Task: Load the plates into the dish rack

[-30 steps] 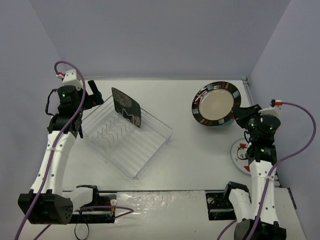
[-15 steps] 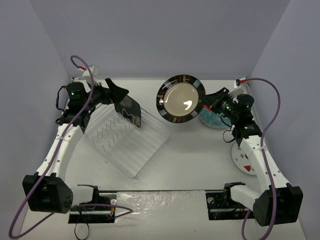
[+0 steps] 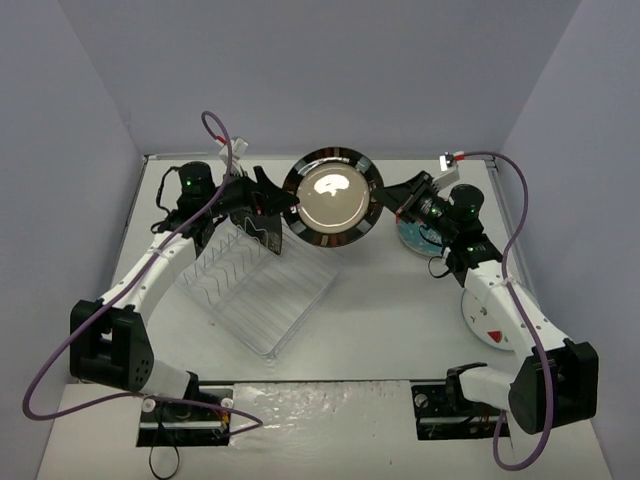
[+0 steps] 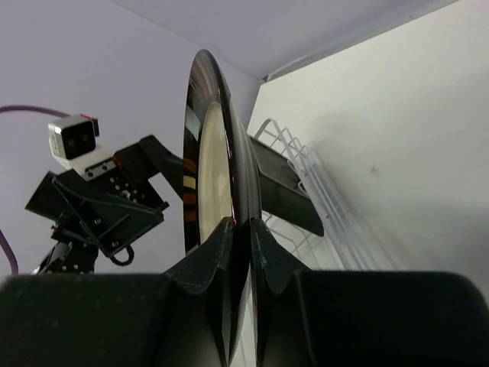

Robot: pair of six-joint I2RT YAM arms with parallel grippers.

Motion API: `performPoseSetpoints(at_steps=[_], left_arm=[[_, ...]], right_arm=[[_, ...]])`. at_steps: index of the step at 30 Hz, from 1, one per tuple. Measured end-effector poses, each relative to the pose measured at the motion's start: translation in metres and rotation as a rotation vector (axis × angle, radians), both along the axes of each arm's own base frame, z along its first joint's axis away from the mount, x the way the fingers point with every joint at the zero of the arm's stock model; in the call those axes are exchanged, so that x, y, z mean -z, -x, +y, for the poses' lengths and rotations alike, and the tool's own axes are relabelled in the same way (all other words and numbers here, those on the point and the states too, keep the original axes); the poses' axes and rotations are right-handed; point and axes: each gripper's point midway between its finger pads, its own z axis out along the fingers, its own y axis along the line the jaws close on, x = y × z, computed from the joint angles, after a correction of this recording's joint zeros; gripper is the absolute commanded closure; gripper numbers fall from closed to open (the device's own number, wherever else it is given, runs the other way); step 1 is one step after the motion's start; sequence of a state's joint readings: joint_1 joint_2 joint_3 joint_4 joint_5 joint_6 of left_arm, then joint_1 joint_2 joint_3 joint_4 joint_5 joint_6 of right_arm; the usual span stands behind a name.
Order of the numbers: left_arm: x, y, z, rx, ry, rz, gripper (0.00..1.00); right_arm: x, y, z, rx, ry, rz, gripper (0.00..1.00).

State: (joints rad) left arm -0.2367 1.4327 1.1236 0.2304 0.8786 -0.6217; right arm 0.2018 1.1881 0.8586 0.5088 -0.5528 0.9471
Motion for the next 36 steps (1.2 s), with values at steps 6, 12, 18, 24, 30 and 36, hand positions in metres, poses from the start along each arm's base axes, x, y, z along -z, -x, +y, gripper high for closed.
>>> performPoseSetpoints(at_steps=[6, 12, 18, 24, 30, 36], left_arm=[[-0.016, 0.004, -0.002, 0.014, 0.030, -0.042, 0.09], [-0.025, 0.000, 0.002, 0.003, 0.068, -0.054, 0.42], [-0.032, -0.002, 0.005, 0.002, 0.087, -0.072, 0.94], [-0.038, -0.005, 0.010, -0.018, 0.123, -0.053, 1.00], [-0.037, -0.010, 0.015, -0.031, 0.127, -0.049, 1.00], [-0.037, -0.012, 0.013, -0.009, 0.139, -0.056, 1.00]], right_arm=[[0.005, 0.003, 0.034, -0.095, 0.009, 0.000, 1.00], [0.009, -0.005, 0.044, -0.109, -0.014, 0.001, 1.00], [-0.003, -0.009, 0.045, -0.110, -0.032, -0.046, 1.00], [-0.018, -0.016, 0.051, -0.160, -0.039, -0.150, 1.00], [-0.016, -0.020, 0.058, -0.228, -0.012, -0.211, 0.93], [-0.010, -0.019, 0.070, -0.341, 0.032, -0.254, 0.74]])
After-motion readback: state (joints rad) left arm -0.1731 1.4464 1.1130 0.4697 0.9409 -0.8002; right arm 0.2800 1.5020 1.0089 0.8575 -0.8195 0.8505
